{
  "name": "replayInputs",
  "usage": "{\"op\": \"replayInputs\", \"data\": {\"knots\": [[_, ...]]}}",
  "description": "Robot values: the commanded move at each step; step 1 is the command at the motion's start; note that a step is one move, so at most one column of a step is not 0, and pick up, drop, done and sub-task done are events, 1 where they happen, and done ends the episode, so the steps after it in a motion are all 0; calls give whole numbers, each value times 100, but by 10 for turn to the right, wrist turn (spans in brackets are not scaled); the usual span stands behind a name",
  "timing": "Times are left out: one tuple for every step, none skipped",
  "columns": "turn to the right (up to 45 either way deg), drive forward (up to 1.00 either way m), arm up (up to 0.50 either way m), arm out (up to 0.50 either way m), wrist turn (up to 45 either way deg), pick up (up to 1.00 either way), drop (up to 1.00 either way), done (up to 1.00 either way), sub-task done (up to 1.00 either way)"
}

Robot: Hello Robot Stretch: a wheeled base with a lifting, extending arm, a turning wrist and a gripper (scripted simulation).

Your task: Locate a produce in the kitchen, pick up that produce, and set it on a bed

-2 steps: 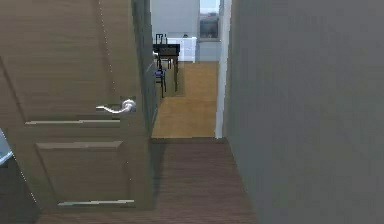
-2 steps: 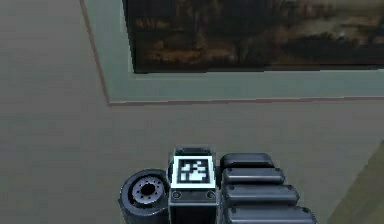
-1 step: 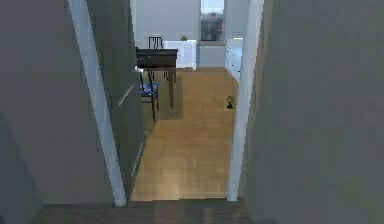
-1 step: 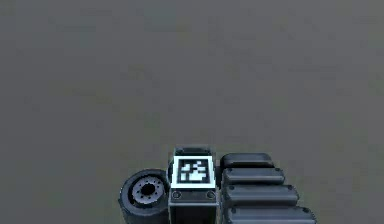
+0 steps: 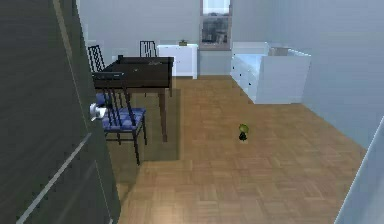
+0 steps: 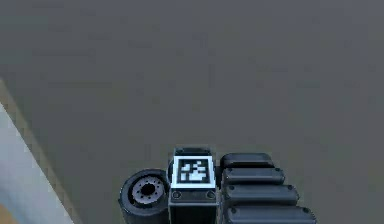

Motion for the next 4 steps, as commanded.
{"op": "replayInputs", "data": {"knots": [[0, 60, 0, 0, 0, 0, 0, 0, 0], [90, 0, 0, 0, 0, 0, 0, 0, 0], [0, 100, 0, 0, 0, 0, 0, 0, 0], [0, 90, 0, 0, 0, 0, 0, 0, 0]]}}
